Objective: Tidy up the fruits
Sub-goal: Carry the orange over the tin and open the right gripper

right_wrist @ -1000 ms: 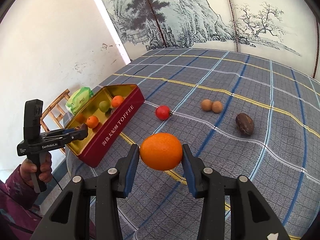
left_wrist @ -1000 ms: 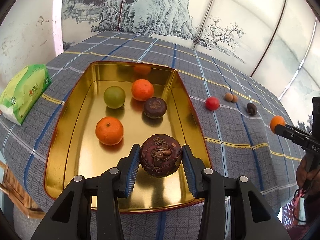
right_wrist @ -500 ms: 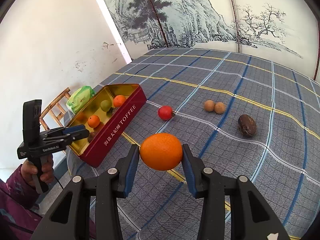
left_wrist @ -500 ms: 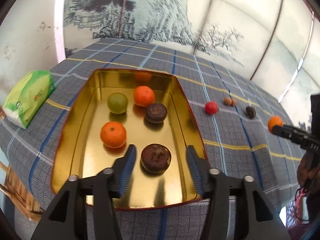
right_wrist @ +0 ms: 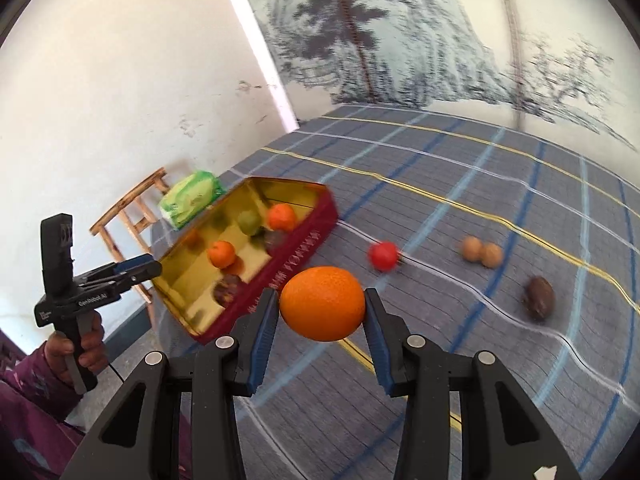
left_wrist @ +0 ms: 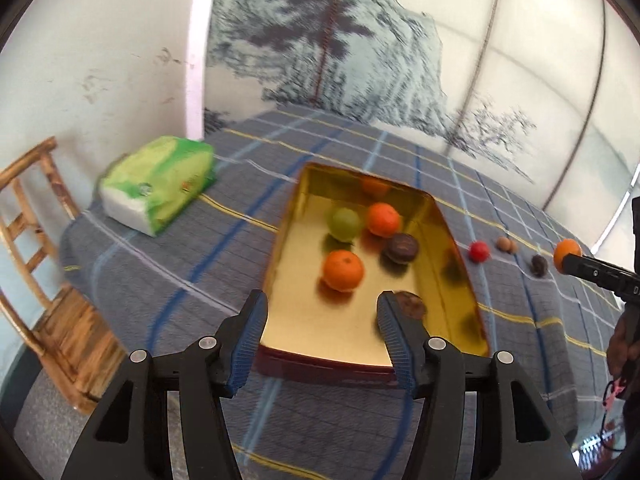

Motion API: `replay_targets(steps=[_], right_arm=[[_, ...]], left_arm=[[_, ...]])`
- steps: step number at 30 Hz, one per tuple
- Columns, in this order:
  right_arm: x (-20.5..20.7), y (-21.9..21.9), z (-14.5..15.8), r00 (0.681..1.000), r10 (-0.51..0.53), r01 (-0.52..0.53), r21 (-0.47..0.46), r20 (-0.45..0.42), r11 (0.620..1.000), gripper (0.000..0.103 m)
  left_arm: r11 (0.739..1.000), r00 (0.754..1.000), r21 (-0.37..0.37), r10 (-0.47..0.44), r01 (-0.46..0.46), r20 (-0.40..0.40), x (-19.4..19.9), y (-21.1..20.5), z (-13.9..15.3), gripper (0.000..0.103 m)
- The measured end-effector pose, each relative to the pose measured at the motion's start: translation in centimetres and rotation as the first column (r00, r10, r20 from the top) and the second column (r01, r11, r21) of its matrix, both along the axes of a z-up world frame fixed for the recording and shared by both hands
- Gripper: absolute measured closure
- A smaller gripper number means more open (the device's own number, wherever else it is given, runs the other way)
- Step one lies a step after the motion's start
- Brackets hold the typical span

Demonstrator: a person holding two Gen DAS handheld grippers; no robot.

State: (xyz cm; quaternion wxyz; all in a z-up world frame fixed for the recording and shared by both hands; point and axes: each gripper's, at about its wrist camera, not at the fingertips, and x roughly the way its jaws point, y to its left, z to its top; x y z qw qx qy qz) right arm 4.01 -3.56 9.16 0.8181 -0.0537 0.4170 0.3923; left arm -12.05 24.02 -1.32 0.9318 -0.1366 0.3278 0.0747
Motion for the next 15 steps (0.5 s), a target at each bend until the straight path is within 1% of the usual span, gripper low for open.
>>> replay_targets(steps=[5, 7, 10, 12, 13, 14, 15], right_arm=[[0.4, 4.2, 0.1, 0.995, 0.101, -0.100, 0.036, -0.021, 0.994, 0.063], [0.8, 6.5, -0.3, 0.987, 0.156, -0.155, 0.053, -0.032, 0.987, 0.063], [1.9, 9.9, -1.5, 0.977, 0.206, -0.203, 0.043, -0.059, 0.978, 0.063], [2.6, 11.8, -2.2, 0.971, 0.228, -0.226, 0.031, -0.073, 0.974, 0.063], [3.0, 13.1, -2.7, 0.967, 0.241, -0.240, 0.018, -0.085, 0.971, 0.063], [3.3, 14.1, -3.2, 0.962, 0.256, -0.256, 0.008, -0.095, 0.967, 0.063], [3.4, 14.8, -3.6, 0.959, 0.265, -0.267, -0.008, -0.097, 0.964, 0.063]], left_arm=[[0.994, 0.995, 0.064, 0.090, -0.093, 0.041, -1.3, 0.8, 0.5, 0.045], [0.984, 0.989, 0.106, 0.135, -0.141, 0.062, -2.0, 1.1, 0.7, 0.045], [0.973, 0.982, 0.142, 0.175, -0.184, 0.072, -2.9, 1.6, 0.7, 0.045], [0.957, 0.972, 0.174, 0.221, -0.231, 0.078, -3.8, 2.1, 0.7, 0.045], [0.945, 0.964, 0.193, 0.252, -0.263, 0.080, -4.4, 2.5, 0.6, 0.044], [0.931, 0.955, 0.211, 0.286, -0.297, 0.081, -5.1, 3.1, 0.6, 0.043], [0.911, 0.940, 0.232, 0.330, -0.340, 0.083, -5.9, 3.9, 0.6, 0.041]])
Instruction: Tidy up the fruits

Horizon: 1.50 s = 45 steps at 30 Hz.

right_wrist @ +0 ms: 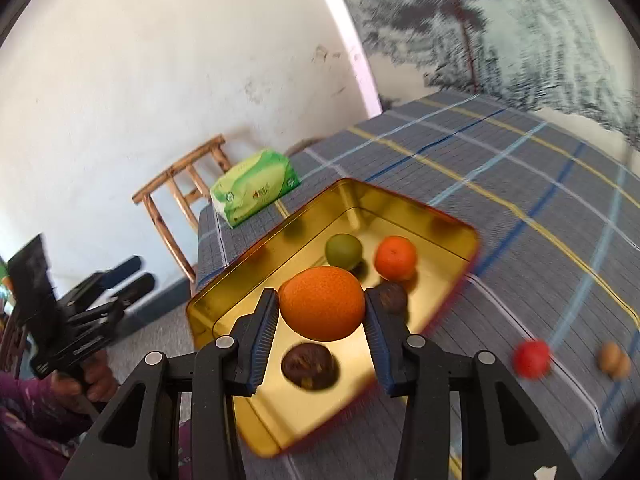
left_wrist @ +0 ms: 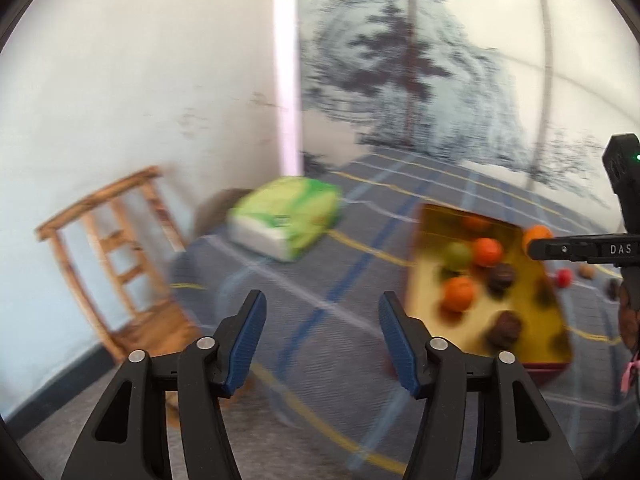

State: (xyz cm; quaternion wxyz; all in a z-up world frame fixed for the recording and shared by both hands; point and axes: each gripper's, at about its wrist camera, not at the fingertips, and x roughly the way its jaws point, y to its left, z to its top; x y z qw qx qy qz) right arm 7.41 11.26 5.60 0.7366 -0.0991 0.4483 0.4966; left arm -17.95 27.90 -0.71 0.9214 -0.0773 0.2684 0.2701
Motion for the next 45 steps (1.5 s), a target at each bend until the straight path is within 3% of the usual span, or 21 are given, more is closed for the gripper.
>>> replay_targets(steps=[4, 7, 10, 13, 17, 21, 26, 29, 34, 38, 45], right_arm=[[0.9, 2.8, -2.4, 1.000, 0.025, -0.025, -0.075, -0.008, 0.997, 0.063], [1.5, 3.6, -3.3, 1.000, 0.028, -0.029, -0.097, -0.012, 0.995, 0.061], [2.1, 2.6, -2.0, 1.000, -0.014, 0.013, -0.033, -0.019, 0.999, 0.061], [2.1, 0.1, 0.8, 0.997, -0.064, 0.064, 0.031, 0.030, 0.998, 0.059], [1.4, -5.7, 3.9, 0.985, -0.149, 0.144, 0.056, 0.091, 0.988, 0.047], [0.5, -12.9, 5.0, 0.954, -0.275, 0.272, 0.038, 0.121, 0.961, 0.044], [-0.5, -22.7, 3.9, 0.872, -0.486, 0.486, 0.016, 0.064, 0.874, 0.041], [-1.5, -26.6, 2.9, 0.829, -0.557, 0.558, -0.013, 0.047, 0.830, 0.041], [-3.9, -29.4, 2.1, 0.806, -0.590, 0.591, -0.013, 0.052, 0.806, 0.038], [-4.8, -29.9, 1.0, 0.806, -0.591, 0.591, -0.024, 0.036, 0.806, 0.035], [-6.1, -30.2, -0.1, 0.795, -0.604, 0.606, -0.038, 0.055, 0.794, 0.027]], left_arm=[[0.985, 0.986, 0.042, 0.169, -0.169, 0.001, -3.0, 4.2, 0.3, 0.040], [0.964, 0.964, 0.012, 0.265, -0.265, 0.008, -4.4, 7.6, 0.7, 0.040], [0.955, 0.955, -0.043, 0.295, -0.294, 0.033, -5.3, 9.2, 0.8, 0.040], [0.953, 0.953, -0.016, 0.303, -0.303, 0.024, -5.3, 8.9, 0.5, 0.037], [0.962, 0.962, -0.017, 0.271, -0.271, 0.027, -4.7, 8.2, 0.3, 0.035], [0.975, 0.975, -0.033, 0.221, -0.219, 0.038, -3.9, 7.0, 0.6, 0.035], [0.993, 0.991, -0.003, 0.114, -0.114, 0.075, -3.1, 4.5, 2.1, 0.034], [0.998, 0.995, 0.033, 0.050, -0.053, 0.087, -2.9, 2.8, 3.1, 0.029], [0.994, 0.996, 0.104, -0.040, 0.031, 0.080, -2.4, -0.2, 4.1, 0.024], [0.987, 0.993, 0.145, -0.081, 0.067, 0.091, -2.3, -1.6, 4.9, 0.021], [0.986, 0.984, 0.101, -0.144, 0.134, 0.101, -1.7, -2.5, 5.2, 0.018]])
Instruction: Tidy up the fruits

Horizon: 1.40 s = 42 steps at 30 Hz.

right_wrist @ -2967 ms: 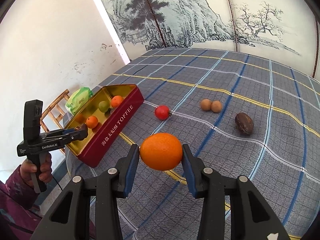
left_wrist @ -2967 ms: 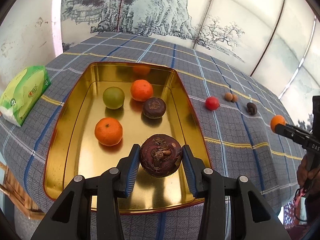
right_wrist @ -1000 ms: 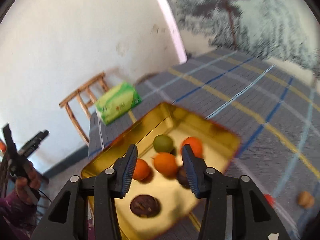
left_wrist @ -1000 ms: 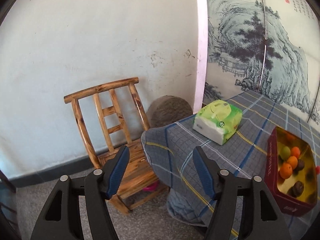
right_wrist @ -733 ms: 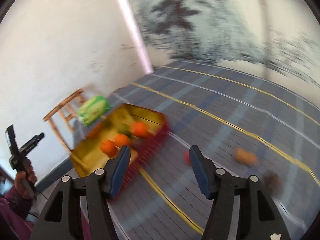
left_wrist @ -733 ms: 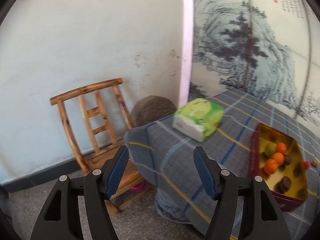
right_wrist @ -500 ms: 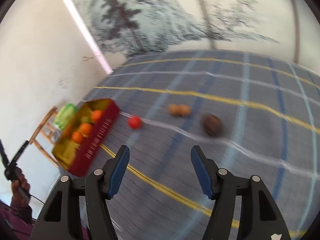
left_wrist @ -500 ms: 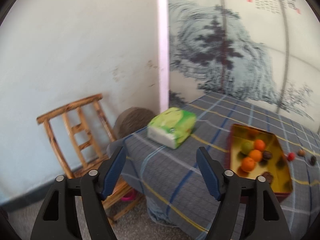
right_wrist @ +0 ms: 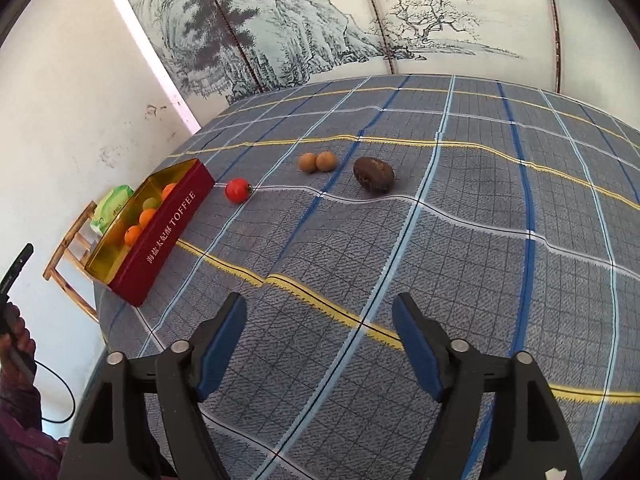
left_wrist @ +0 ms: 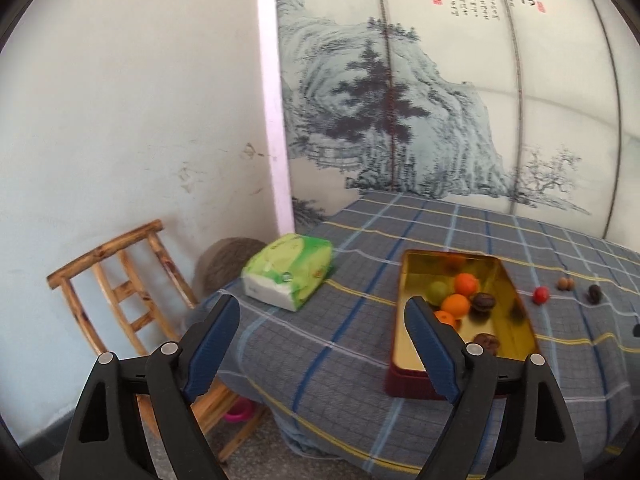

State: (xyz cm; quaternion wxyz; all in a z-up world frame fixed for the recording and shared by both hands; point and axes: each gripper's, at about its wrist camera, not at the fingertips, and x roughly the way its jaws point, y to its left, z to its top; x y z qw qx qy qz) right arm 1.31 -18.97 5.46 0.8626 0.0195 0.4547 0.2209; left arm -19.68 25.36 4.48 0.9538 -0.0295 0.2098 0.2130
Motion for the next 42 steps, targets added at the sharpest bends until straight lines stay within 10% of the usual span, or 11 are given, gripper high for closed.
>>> replay_targets(steps=[6, 19, 33, 36, 42], right_arm=[[0.4, -1.6, -0.2, 0.998, -0.065, 0.065, 0.034, -0.006, 0.997, 0.026], [1.0, -3.8, -1.0, 0.995, -0.097, 0.097, -0.013, 0.026, 0.995, 0.027], [4.3, -5.1, -2.8, 0.987, -0.162, 0.161, -0.037, -0.005, 0.986, 0.022], [4.5, -4.7, -2.9, 0.988, -0.155, 0.155, -0.052, 0.006, 0.987, 0.020], [4.4, -4.8, -2.9, 0.988, -0.153, 0.153, -0.032, 0.012, 0.988, 0.018]], left_arm=[[0.987, 0.987, 0.022, -0.162, 0.162, 0.007, 1.9, -4.6, 1.0, 0.018], [0.851, 0.847, 0.005, -0.523, 0.526, -0.096, 8.6, -14.4, 1.4, 0.018], [0.898, 0.899, -0.140, -0.431, 0.418, -0.078, 7.3, -8.3, 0.8, 0.019], [0.854, 0.852, -0.116, -0.517, 0.506, -0.088, 9.7, -10.8, 2.0, 0.019], [0.717, 0.683, -0.071, -0.685, 0.693, -0.252, 17.1, -19.4, 1.0, 0.033]])
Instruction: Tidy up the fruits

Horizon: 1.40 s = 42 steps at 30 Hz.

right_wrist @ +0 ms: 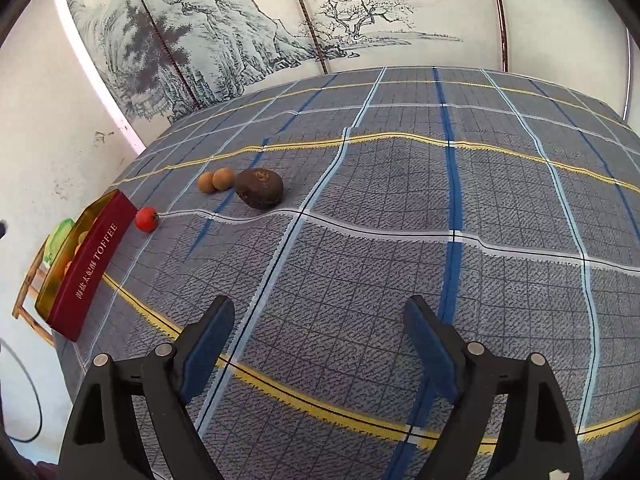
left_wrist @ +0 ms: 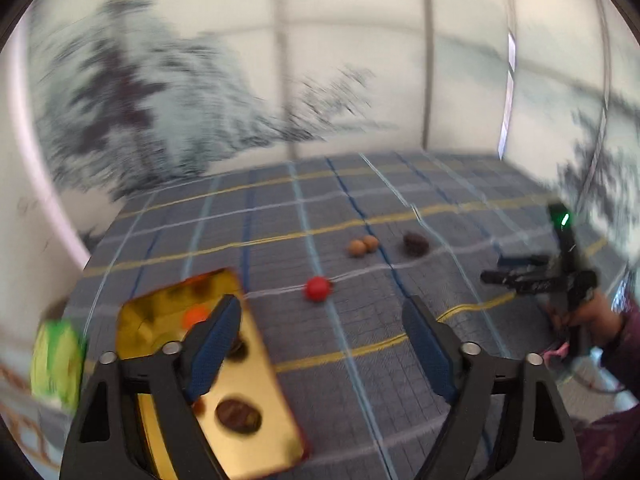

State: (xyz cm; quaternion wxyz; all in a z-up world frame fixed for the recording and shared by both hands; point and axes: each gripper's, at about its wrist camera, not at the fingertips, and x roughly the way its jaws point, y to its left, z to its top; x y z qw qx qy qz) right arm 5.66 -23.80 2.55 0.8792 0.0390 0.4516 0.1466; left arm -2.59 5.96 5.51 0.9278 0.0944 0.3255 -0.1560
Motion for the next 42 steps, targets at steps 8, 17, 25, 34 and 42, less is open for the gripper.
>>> replay_targets(steps=[8, 17, 25, 34, 42], right_arm=[[0.0, -0.6, 0.0, 1.000, 0.011, -0.011, 0.059, -0.003, 0.998, 0.016], [0.2, -0.8, 0.0, 0.999, 0.034, -0.033, 0.105, -0.006, 0.994, 0.014], [0.4, -0.9, 0.0, 0.999, 0.042, -0.041, 0.121, -0.007, 0.992, 0.013], [0.5, -0.9, -0.1, 0.999, 0.047, -0.045, 0.123, -0.008, 0.991, 0.011], [0.4, -0.8, -0.1, 0.999, 0.044, -0.043, 0.130, -0.007, 0.991, 0.011]], left_arm=[[0.997, 0.969, 0.046, -0.051, 0.064, -0.240, 10.5, -4.3, -5.2, 0.054], [0.977, 0.941, 0.211, 0.057, 0.016, -0.334, 15.3, -5.7, -10.1, 0.060], [0.966, 0.950, 0.259, 0.084, -0.003, -0.302, 16.1, -5.5, -11.1, 0.060], [0.989, 0.904, 0.140, 0.097, -0.042, -0.417, 17.3, -4.1, -11.9, 0.071], [0.997, 0.907, -0.011, 0.065, -0.076, -0.415, 12.1, -6.3, -11.0, 0.071]])
